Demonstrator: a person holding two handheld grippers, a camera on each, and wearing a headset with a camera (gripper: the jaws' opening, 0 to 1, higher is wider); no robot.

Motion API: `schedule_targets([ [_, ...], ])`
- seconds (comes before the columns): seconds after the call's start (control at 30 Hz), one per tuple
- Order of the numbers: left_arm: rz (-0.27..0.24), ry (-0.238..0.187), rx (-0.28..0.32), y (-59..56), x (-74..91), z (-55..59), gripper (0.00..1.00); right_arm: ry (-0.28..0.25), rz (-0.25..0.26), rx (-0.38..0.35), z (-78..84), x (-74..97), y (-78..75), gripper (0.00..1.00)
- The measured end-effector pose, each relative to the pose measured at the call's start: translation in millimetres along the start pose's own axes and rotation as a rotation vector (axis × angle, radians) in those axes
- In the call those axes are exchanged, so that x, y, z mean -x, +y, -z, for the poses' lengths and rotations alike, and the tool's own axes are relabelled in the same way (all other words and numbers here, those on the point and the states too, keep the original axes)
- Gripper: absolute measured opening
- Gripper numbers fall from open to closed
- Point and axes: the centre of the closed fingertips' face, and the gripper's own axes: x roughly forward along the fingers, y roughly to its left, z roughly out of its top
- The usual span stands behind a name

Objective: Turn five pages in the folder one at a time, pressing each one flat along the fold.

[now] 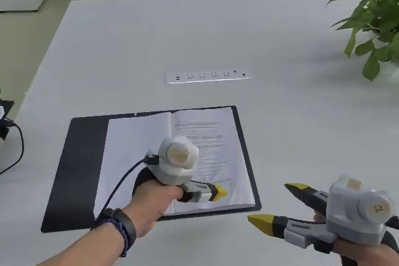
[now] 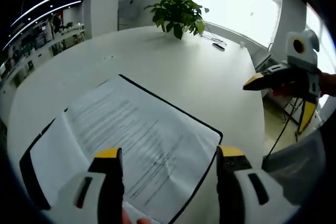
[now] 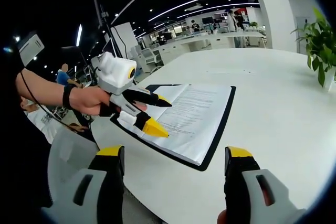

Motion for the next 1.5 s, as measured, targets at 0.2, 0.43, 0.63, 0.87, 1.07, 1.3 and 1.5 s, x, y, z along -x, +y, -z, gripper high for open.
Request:
schedule_targets([
  [0.2, -0.052, 0.062, -0.014, 2.6, -16.8, 14.1, 0.73, 0.002, -0.003, -0.002, 0.3, -0.1, -0.7, 0.77],
  [0.43, -0.076, 0.092, -0.009, 2.6, -27.5, 24.5, 0.75, 0.011, -0.007, -0.006, 1.0, -0.6, -2.8, 0.76],
  [0.63, -0.112, 0.105, -0.051, 2.0, -30.6, 28.6, 0.75, 0.013, -0.009, -0.007, 1.3, -1.4, -3.6, 0.76],
  [0.87, -0.130, 0.079, -0.076, 4.3, -31.4, 31.6, 0.75, 0.015, -0.012, -0.016, 3.5, -1.0, -3.0, 0.75],
  [1.07, -0.128, 0.058, -0.077, 5.5, -31.7, 31.0, 0.74, 0.013, -0.013, -0.023, 4.4, -1.1, -2.4, 0.74],
  [1.3, -0.130, 0.051, -0.070, 11.9, -28.5, 30.1, 0.66, 0.014, -0.021, -0.023, 3.3, -3.0, -0.7, 0.73],
  [1.5, -0.134, 0.034, -0.060, 14.9, -28.2, 29.1, 0.63, 0.018, -0.023, -0.016, 3.4, -3.3, 0.3, 0.72],
])
